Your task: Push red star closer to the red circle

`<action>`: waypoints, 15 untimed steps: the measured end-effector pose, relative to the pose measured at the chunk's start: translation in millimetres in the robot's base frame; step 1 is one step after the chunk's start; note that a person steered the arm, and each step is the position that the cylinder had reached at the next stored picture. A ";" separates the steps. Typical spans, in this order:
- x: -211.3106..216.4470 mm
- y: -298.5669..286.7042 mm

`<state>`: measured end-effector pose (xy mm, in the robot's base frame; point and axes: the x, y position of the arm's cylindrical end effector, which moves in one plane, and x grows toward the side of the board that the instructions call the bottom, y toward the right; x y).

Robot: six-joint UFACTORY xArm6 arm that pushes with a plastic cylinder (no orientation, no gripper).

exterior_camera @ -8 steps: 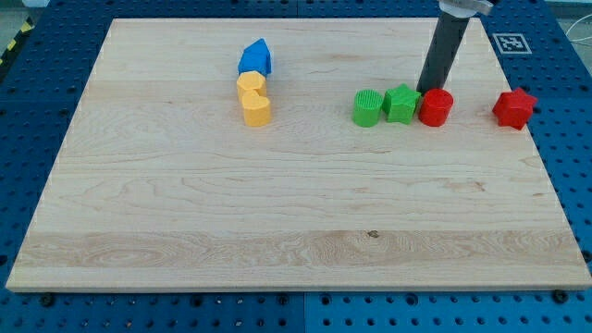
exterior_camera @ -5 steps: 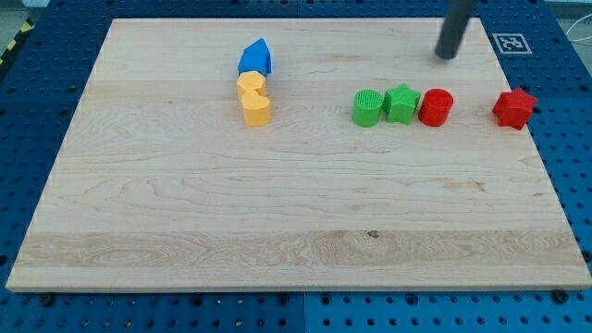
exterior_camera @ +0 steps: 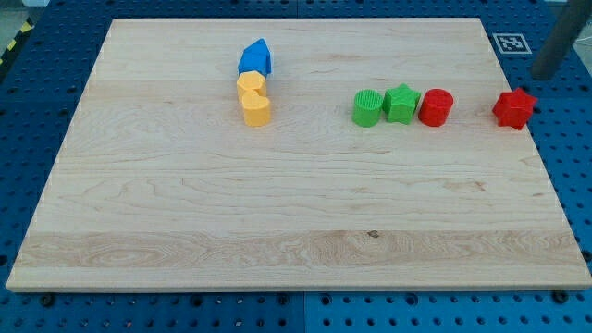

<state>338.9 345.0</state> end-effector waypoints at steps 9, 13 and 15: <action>38.6 -57.4; -4.2 -72.6; 17.3 -72.6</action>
<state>356.1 272.4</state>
